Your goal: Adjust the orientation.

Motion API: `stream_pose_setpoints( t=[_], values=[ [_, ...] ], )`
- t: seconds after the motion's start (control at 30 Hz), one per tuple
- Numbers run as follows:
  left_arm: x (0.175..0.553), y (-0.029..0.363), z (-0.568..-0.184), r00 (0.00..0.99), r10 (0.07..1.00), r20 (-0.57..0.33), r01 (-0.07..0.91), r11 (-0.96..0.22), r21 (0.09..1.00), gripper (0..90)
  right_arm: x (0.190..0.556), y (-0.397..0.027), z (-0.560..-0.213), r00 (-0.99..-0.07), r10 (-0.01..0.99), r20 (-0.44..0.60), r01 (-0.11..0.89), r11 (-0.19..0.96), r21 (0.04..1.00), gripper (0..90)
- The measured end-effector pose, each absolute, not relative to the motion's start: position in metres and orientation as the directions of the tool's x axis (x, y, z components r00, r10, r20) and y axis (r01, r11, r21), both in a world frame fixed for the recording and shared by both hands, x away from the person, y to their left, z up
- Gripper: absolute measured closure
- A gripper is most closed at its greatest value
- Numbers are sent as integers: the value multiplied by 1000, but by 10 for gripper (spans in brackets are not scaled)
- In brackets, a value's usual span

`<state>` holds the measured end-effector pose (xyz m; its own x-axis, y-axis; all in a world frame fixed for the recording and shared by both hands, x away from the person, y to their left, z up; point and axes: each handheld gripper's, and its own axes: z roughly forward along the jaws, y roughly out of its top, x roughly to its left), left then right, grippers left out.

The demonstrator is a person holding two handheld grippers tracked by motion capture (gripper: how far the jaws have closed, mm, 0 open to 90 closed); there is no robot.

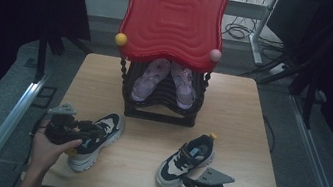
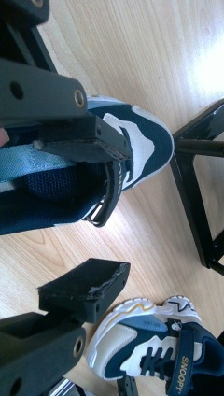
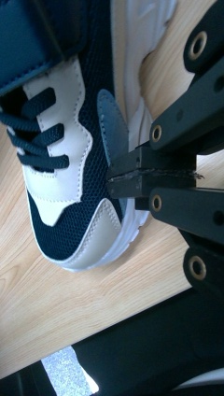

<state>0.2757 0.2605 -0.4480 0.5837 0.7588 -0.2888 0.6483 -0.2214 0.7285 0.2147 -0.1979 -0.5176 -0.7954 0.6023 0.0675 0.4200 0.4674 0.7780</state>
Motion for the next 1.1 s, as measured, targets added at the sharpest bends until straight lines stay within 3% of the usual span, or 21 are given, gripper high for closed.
stream_pose_setpoints(
  t=[1.1],
  values=[
    [274,265,-448,577,760,-300,653,-208,729,398,243,-126,-521,-777,629,-3,390,485,782,898]
  ],
)
